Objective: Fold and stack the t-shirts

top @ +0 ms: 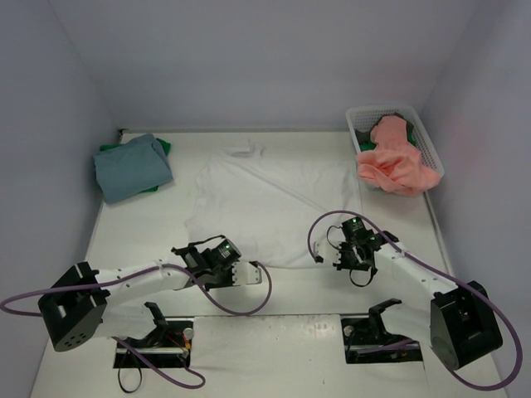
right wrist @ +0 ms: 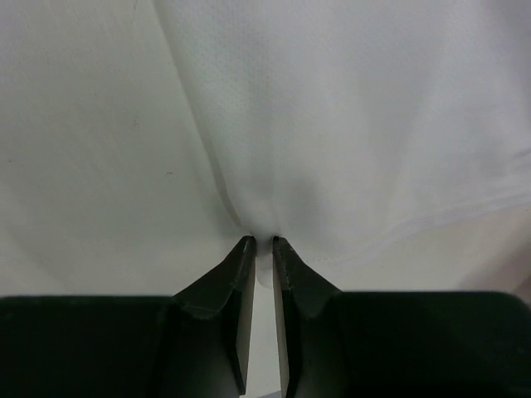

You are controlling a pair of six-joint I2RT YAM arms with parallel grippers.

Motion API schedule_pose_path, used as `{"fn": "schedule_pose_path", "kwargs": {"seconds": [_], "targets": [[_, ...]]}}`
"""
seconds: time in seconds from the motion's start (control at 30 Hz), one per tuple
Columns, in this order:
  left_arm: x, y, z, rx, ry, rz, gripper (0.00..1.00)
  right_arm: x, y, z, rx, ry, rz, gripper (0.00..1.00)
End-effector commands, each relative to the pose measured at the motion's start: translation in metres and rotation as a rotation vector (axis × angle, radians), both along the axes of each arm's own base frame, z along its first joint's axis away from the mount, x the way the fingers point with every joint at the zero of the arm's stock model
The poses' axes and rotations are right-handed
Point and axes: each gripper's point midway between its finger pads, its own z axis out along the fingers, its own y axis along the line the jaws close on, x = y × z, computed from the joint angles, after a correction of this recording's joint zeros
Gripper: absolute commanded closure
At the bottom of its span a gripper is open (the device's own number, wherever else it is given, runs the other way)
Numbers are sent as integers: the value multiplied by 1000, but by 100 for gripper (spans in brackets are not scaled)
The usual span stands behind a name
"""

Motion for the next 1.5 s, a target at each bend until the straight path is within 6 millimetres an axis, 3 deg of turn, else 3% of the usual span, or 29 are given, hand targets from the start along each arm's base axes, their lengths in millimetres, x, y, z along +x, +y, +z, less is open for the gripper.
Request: {"fn": "schedule_pose_path", "kwargs": {"seconds": [0.0, 0.1, 0.37, 0.53, 0.67, 0.9, 1.0, 1.03, 1.17, 1.33, 1.47], "targets": [[13, -8, 15, -46, -78, 20, 81, 7, 4, 7, 14, -3, -18, 88], [13, -7, 18, -53, -87, 22, 80, 8, 3, 7, 8, -6, -25, 64], [12, -6, 17, -59, -85, 33, 80, 8, 5, 5, 11, 13, -22, 58], [12, -5, 14, -55, -86, 38, 80, 9, 8, 2, 17, 32, -17, 62], [11, -4, 11, -48, -82, 35, 80, 8, 9, 0, 22, 49, -11, 79], [11, -4, 7, -29, -71, 29, 79, 6, 11, -4, 28, 67, -9, 89], [11, -4, 6, -22, -62, 25, 72, 6, 11, -4, 29, 65, -9, 96], [10, -4, 7, -24, -59, 27, 63, 6, 11, -4, 29, 67, -8, 97], [3, -8, 19, -59, -35, 17, 45, 4, 10, -6, 25, 74, -12, 99], [0, -8, 25, -82, -32, 13, 38, 5, 13, -3, 41, 64, -15, 99], [1, -9, 13, -67, -24, 15, 38, 5, 14, -2, 45, 57, -18, 99]]}}
